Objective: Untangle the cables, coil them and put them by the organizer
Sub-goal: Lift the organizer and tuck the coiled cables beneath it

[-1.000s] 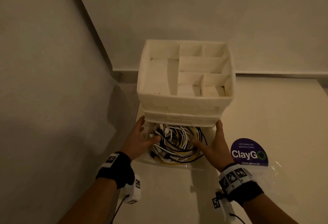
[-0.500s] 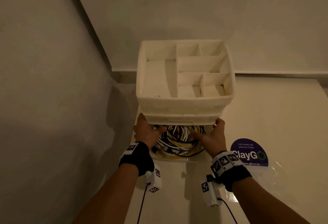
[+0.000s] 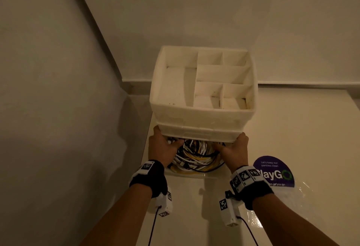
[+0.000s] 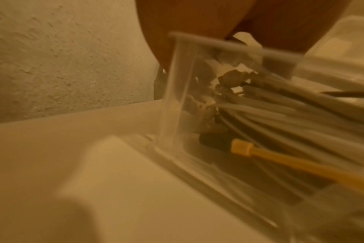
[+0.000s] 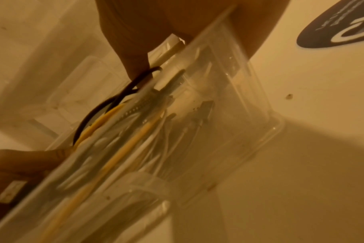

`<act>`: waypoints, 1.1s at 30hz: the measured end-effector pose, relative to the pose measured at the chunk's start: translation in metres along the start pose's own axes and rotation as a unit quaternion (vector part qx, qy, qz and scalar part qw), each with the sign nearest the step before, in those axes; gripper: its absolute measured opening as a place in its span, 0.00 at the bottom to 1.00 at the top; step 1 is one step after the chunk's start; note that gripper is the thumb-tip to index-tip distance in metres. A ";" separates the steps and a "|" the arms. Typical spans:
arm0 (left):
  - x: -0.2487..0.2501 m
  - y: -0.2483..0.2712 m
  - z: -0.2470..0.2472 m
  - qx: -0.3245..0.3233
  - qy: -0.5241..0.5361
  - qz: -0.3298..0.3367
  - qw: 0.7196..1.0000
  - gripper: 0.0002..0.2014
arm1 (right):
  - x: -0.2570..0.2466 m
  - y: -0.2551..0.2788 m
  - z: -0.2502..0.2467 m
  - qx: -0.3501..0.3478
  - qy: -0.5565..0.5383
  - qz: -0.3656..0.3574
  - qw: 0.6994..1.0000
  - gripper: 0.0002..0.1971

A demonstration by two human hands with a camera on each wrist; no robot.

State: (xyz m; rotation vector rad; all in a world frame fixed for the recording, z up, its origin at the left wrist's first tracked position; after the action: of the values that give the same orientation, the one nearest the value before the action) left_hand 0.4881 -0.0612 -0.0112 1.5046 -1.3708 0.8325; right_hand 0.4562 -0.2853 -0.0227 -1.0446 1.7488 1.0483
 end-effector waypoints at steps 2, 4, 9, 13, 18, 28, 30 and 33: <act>-0.002 0.001 -0.005 -0.039 0.034 -0.017 0.999 0.32 | 0.000 0.004 -0.005 -0.022 -0.054 0.002 0.998 0.29; -0.004 0.002 -0.017 -0.101 0.082 -0.025 0.991 0.35 | 0.002 0.009 -0.017 -0.102 -0.102 -0.004 0.990 0.31; -0.013 0.010 -0.051 -0.287 0.036 -0.028 0.957 0.50 | 0.024 0.027 -0.062 -0.327 0.069 0.016 0.942 0.57; -0.034 0.015 -0.071 -0.344 -0.062 -0.055 0.935 0.53 | 0.023 0.030 -0.071 -0.376 0.136 0.029 0.916 0.63; -0.028 0.015 -0.070 -0.395 -0.203 -0.012 0.896 0.63 | 0.005 0.020 -0.064 -0.394 0.157 0.015 0.905 0.67; -0.026 0.010 -0.059 -0.287 -0.095 -0.004 0.953 0.59 | 0.008 0.015 -0.063 -0.335 0.151 -0.007 0.930 0.58; -0.026 0.007 -0.056 -0.236 -0.037 -0.021 0.971 0.51 | 0.007 0.015 -0.060 -0.312 0.123 -0.019 0.942 0.53; -0.030 0.005 -0.049 -0.218 0.022 -0.039 0.975 0.48 | 0.010 0.016 -0.057 -0.308 0.108 -0.026 0.945 0.53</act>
State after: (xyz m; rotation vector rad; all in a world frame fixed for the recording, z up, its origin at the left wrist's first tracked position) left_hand 0.4829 -0.0046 -0.0203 1.1809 -1.3468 0.4730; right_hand 0.4250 -0.3349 -0.0107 -1.6306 1.5748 1.5451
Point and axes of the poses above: each hand's wrist, its own y-axis away from the middle knuckle, its own z-axis out of the palm, x = y × z, the point moved 2 cm from there along -y, towards the middle knuckle, and after that the axes turned 10 degrees about -x, right-handed, at the moved point
